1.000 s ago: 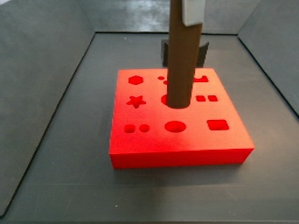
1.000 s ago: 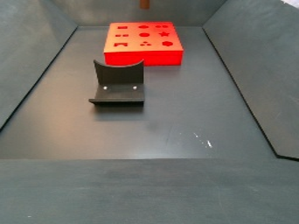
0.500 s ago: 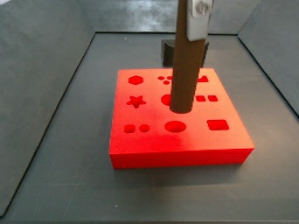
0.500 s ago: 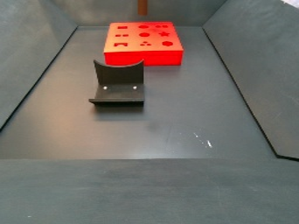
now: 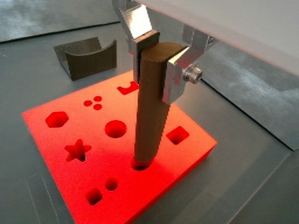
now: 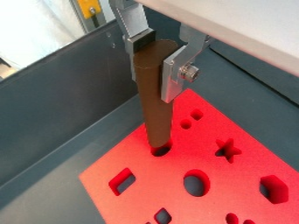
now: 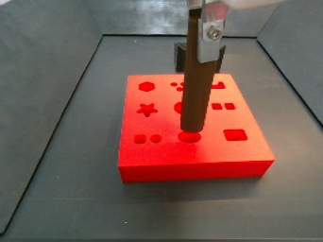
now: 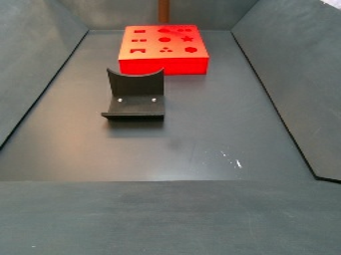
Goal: Insert the oval object.
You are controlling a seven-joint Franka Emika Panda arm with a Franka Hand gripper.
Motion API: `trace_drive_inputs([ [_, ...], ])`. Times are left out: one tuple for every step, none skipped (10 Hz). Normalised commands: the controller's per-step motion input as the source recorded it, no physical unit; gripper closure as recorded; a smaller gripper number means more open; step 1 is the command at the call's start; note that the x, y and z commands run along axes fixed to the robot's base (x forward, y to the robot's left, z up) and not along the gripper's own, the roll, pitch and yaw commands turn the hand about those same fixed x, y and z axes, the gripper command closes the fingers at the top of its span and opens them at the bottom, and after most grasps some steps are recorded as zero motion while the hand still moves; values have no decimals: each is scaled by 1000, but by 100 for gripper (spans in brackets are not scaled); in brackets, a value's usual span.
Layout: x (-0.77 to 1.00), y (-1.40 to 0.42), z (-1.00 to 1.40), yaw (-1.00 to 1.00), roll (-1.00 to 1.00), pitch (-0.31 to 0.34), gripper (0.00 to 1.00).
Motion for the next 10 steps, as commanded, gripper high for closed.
trace_drive_inputs([
  [114, 0, -117, 17, 201, 77, 100],
  [220, 0, -123, 0, 170, 97, 100],
  [297, -11, -129, 0, 140, 84, 100],
  [349, -66, -129, -40, 51, 40, 100],
  [251, 0, -146, 0, 0, 21, 100],
  [31, 0, -71, 0, -13, 0, 100],
  [11, 0, -80, 0, -1, 0, 100],
  [0, 0, 0, 0, 16, 0, 100],
  [0, 0, -34, 0, 26, 3, 100],
  [0, 0, -123, 0, 0, 0, 100],
])
